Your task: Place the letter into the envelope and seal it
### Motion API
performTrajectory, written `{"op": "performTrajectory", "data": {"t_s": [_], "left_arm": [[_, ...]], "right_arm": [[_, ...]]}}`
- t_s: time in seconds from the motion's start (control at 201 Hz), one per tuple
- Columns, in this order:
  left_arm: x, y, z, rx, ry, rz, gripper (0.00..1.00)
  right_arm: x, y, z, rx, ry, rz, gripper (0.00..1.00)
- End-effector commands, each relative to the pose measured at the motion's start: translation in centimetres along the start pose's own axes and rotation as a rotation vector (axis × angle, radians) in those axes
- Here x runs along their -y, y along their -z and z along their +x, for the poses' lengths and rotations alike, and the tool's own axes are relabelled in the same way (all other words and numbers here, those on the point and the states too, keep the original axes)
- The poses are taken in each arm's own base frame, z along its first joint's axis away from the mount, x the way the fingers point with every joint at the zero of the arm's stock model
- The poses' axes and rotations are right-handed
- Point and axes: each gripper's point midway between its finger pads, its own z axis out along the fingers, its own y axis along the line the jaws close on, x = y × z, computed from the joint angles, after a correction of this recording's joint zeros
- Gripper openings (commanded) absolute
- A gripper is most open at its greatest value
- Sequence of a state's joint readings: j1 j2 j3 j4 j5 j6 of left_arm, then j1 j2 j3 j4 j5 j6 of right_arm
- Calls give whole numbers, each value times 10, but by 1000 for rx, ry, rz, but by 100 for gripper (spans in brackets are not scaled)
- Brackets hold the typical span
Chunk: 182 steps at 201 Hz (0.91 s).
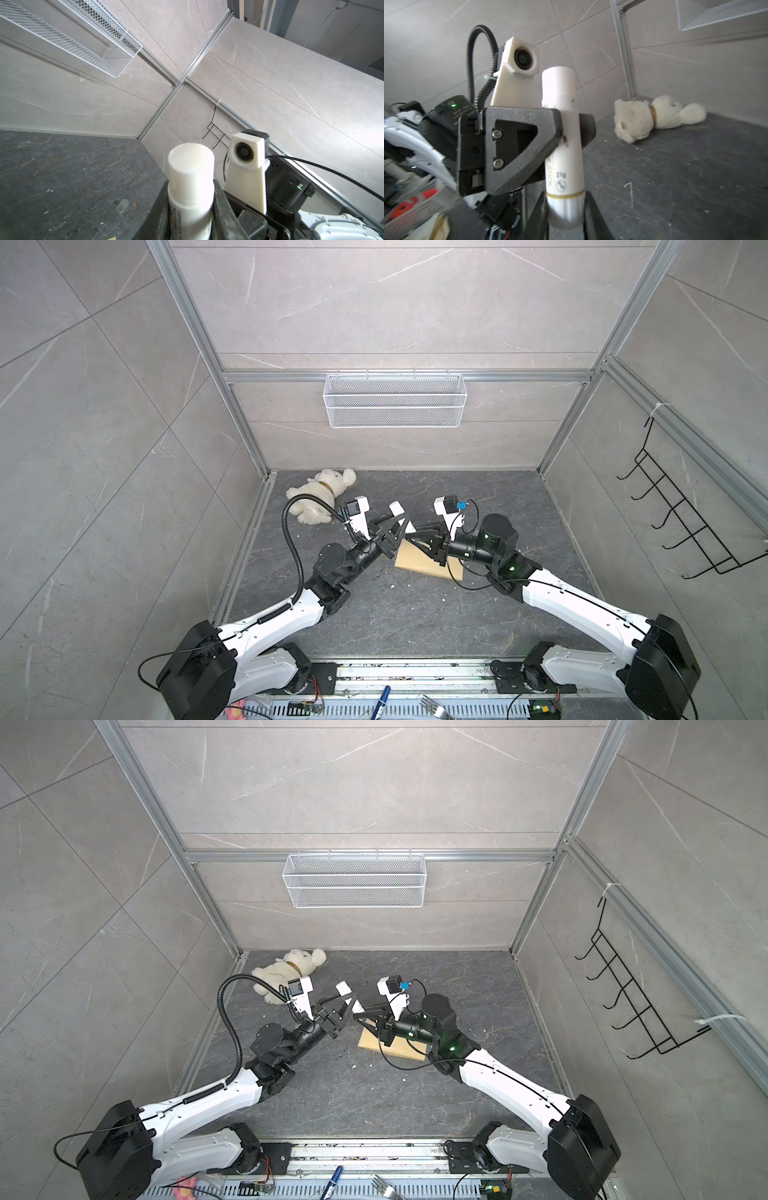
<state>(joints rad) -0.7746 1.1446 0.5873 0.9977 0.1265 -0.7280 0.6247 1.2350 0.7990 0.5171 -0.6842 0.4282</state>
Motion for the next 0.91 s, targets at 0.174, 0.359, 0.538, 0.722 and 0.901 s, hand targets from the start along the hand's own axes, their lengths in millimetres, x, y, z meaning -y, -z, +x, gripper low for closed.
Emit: {"op": "performTrajectory", "data": {"t_s": [0.174,0.359,0.538,0.722,0.901], "left_arm": [[44,6,-17,42,-100,189,0],[35,3,-19,46,-81,134,0],[12,-4,-24,51,-18,-9,0],[1,-3,-30,75,0,-82,0],[-3,-2,-29,80,11,-95,0]], "right_arm": [[12,19,-46,160,-176,-137,0],[26,17,-40,138,-153,-41,6],[29,15,-16,25,89,251,53],[33,34,-8,50,388,572,76],[25,32,-3,57,537,653,75]]}}
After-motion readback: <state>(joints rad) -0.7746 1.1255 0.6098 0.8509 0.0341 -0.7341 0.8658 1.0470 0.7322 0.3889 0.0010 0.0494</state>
